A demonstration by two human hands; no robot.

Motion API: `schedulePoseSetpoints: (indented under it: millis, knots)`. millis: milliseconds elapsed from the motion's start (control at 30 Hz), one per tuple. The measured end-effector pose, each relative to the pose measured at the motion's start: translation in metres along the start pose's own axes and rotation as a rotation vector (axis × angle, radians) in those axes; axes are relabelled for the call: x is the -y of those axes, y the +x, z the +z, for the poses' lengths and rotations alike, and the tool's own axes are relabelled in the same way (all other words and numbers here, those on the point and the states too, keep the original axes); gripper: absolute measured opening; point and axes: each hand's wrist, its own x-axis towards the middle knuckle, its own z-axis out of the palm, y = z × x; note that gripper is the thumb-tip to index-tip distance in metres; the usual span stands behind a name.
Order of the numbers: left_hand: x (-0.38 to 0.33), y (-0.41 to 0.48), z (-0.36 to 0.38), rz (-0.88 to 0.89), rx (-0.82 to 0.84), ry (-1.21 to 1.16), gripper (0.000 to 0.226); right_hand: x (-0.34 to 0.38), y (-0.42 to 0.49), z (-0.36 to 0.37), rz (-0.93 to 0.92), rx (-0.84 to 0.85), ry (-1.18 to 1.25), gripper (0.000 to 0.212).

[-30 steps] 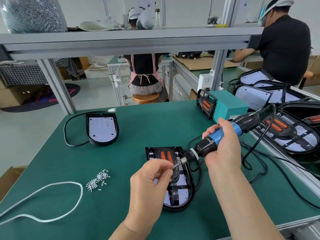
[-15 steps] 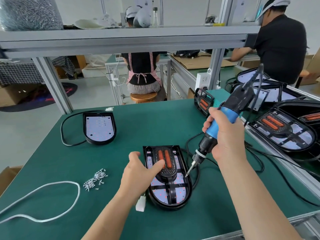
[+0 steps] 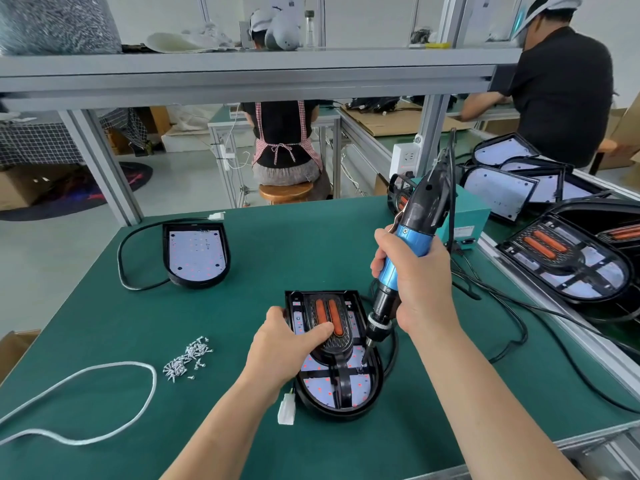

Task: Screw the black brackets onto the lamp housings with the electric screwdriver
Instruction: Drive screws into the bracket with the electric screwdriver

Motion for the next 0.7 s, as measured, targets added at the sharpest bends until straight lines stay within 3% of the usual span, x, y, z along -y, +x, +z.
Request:
schedulePoseSetpoints:
  millis: [167, 367, 533, 700]
  knots:
    - [0.004, 0.003, 0.002, 0.007, -0.009, -0.009, 0.082, -0.001, -0.001, 0.004, -0.024, 0.041, -0.020, 0.017]
    - [0.007, 0.007, 0.003, 0.013, -0.014, -0.036, 0.089, -0.002, -0.005, 0.009, -0.051, 0.153, -0.027, 0.022]
    - [0.009, 0.007, 0.004, 0.004, 0.005, -0.064, 0.062, -0.006, -0.007, 0.011, -0.082, 0.187, -0.057, 0.020]
    - [0.007, 0.006, 0.004, 0.007, 0.049, -0.086, 0.062, -0.009, -0.006, 0.012, -0.105, 0.222, -0.081, 0.018]
